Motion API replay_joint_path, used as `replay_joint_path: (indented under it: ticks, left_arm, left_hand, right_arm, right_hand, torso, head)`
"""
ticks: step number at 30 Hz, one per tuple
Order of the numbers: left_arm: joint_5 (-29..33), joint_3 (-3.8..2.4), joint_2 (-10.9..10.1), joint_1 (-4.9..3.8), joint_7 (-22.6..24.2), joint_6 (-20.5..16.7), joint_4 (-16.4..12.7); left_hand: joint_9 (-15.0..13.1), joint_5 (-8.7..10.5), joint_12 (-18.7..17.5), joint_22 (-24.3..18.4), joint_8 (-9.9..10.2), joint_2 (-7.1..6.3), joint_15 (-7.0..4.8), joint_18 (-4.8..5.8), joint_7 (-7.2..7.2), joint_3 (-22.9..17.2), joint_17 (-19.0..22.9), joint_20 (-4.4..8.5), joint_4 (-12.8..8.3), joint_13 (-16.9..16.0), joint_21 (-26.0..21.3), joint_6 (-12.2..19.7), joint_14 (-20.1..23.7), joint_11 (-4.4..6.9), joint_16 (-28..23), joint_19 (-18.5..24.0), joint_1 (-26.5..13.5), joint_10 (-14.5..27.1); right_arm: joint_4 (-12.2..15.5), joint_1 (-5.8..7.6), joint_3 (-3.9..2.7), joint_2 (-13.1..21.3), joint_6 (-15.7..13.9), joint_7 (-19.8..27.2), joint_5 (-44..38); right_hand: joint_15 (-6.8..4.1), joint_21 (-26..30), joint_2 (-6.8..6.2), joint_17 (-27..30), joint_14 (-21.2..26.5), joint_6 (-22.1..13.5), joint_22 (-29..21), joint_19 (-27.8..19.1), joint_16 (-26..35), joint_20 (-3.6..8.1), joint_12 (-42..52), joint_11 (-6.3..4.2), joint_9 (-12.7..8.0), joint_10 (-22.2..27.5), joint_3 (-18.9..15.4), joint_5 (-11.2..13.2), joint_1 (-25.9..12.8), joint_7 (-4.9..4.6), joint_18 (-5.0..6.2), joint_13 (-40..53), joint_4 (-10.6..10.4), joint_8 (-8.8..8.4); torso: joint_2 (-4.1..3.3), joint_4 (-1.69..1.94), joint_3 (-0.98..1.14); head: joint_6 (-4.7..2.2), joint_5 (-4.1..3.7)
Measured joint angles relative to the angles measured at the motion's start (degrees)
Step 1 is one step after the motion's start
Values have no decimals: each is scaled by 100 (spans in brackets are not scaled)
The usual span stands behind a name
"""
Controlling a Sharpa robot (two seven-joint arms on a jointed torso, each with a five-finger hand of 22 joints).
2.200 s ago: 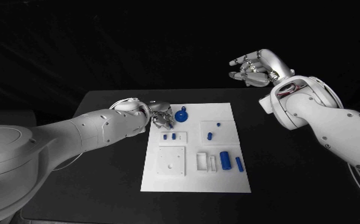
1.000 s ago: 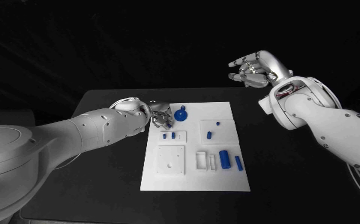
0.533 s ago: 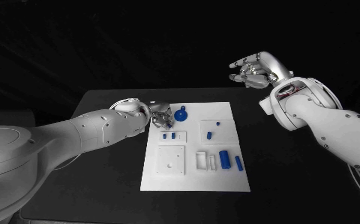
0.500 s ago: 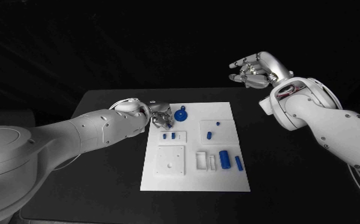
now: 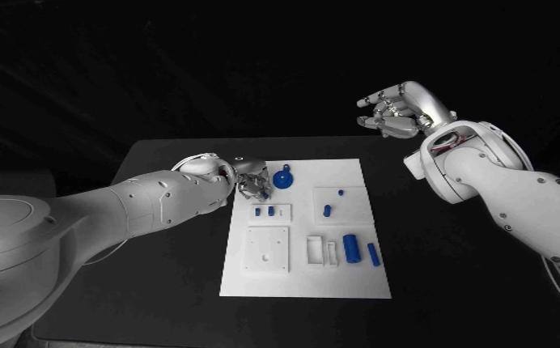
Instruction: Assemble the parts on the task board
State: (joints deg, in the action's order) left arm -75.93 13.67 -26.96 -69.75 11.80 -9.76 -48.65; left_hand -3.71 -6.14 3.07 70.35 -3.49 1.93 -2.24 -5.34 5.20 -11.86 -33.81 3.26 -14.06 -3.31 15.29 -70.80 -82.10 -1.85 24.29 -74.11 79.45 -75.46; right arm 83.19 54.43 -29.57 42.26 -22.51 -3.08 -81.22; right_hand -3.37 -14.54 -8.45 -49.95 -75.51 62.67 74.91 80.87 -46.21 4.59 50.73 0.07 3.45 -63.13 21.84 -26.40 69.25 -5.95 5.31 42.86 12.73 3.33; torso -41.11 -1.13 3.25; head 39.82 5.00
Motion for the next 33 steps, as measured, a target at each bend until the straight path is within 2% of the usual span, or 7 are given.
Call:
replay_joint_path:
  ticks: [33]
  left_arm:
    - [28,1,-2,5,-16,-77,-79]
  left_hand:
    - [0,1,7,52,19,-15,0,10,-3,-16,-31,0,18,-2,-45,3,0,-2,0,0,-15,2]
  right_arm:
    - [-17,-15,0,-5,95,-11,-2]
  right_hand:
    - [-1,45,0,13,39,0,-1,0,0,0,0,3,4,-3,-16,0,0,0,-1,-12,16,0]
  torso:
    - [-1,-3,-2]
  head:
    - [2,-11]
